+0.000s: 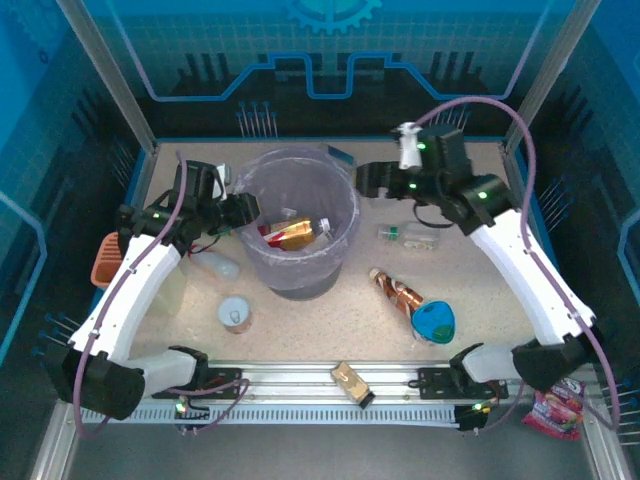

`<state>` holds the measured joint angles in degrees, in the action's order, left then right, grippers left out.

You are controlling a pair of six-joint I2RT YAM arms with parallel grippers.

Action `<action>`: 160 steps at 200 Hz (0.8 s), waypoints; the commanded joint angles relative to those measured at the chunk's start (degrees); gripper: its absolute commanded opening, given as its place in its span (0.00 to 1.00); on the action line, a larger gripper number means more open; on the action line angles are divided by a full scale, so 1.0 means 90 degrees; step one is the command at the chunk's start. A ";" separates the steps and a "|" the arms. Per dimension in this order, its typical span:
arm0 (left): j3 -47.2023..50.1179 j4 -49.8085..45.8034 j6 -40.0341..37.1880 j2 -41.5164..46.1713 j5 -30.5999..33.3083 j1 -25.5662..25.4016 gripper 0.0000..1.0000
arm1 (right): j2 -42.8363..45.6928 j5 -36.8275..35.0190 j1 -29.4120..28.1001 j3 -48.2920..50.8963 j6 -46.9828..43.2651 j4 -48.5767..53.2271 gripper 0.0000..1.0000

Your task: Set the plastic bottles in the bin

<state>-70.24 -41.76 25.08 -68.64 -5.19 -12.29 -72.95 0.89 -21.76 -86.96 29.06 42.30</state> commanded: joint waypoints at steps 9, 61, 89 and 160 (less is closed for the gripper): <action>-0.0191 -0.0087 -0.0196 0.0044 -0.0029 -0.0069 0.48 | 0.0557 0.0062 0.0854 0.0972 0.1192 -0.0281 1.00; -0.0177 -0.0117 -0.0179 0.0068 0.0036 -0.0069 0.48 | 0.0520 -0.0846 0.1693 0.2169 0.3064 0.0307 1.00; -0.0154 -0.0103 -0.0160 0.0081 0.0057 -0.0069 0.48 | 0.0095 -0.0758 0.1758 0.2532 0.3665 0.0145 1.00; -0.0126 0.0019 -0.0164 0.0093 0.0126 -0.0074 0.48 | -0.1148 -0.0877 0.1862 0.3629 0.5832 -0.1675 1.00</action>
<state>-70.24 -41.71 24.93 -68.62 -4.47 -12.29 -80.68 -4.54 -5.52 -55.64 72.71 34.83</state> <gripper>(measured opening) 0.479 0.999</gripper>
